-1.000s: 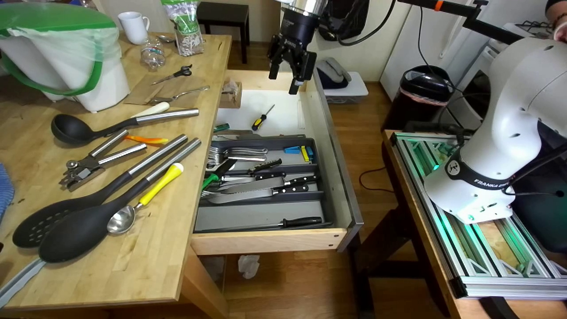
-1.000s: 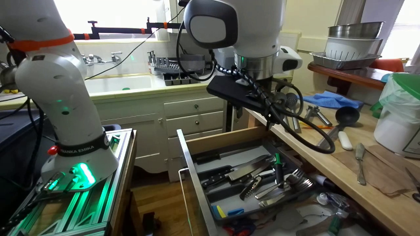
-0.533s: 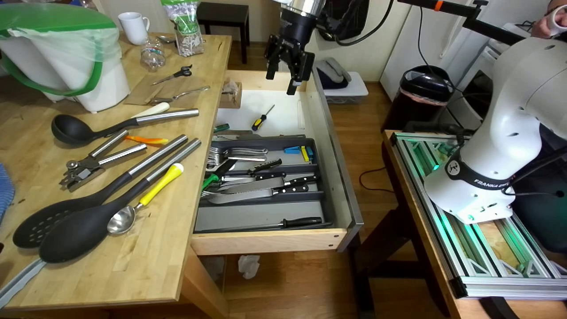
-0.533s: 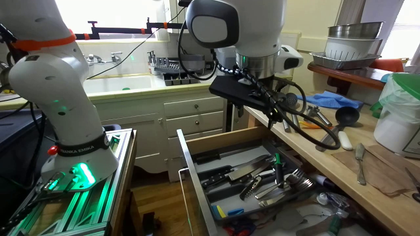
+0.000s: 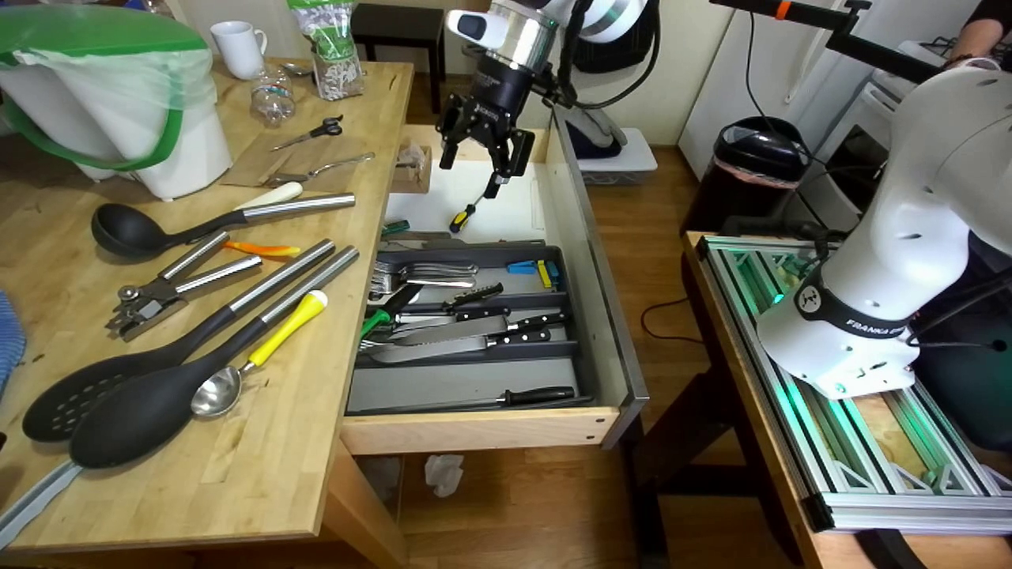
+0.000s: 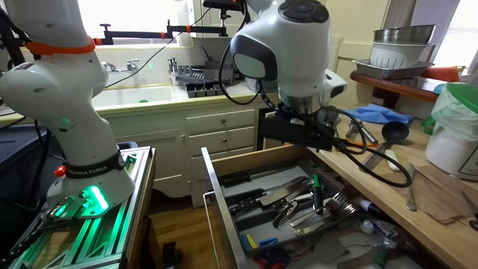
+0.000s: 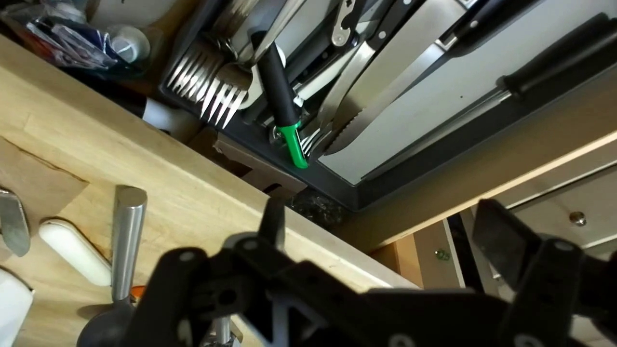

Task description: Take a peeler out of the open drawer and put it on the counter

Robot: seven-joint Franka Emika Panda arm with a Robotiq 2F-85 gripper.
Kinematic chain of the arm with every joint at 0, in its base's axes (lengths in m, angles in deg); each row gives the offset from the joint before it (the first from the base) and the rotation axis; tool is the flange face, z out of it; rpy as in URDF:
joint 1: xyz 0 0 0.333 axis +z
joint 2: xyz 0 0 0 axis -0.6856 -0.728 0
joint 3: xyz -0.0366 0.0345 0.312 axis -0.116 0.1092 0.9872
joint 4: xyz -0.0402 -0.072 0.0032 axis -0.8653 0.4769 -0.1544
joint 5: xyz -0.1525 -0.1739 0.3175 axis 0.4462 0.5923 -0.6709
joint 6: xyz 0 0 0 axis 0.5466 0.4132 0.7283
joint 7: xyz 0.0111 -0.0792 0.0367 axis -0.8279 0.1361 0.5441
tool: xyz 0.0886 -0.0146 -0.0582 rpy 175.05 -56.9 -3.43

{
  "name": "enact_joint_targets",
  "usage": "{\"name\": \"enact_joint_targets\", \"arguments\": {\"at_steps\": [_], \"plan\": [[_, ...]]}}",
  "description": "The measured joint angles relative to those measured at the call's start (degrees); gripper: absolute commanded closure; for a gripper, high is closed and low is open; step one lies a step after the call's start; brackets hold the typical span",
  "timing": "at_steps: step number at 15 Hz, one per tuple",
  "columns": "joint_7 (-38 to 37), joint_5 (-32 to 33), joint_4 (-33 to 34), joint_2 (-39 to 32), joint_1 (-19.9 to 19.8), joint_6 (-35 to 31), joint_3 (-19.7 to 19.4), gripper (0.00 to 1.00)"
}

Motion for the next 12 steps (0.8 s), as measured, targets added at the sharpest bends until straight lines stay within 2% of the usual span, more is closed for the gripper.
{"name": "enact_joint_targets", "arguments": {"at_steps": [5,12], "plan": [[9.97,-5.24,5.82,-9.16,-5.96,-0.35,5.64,0.0],[14.5,-5.79,13.02,-18.52,-11.29,-0.34,10.88,0.0]]}}
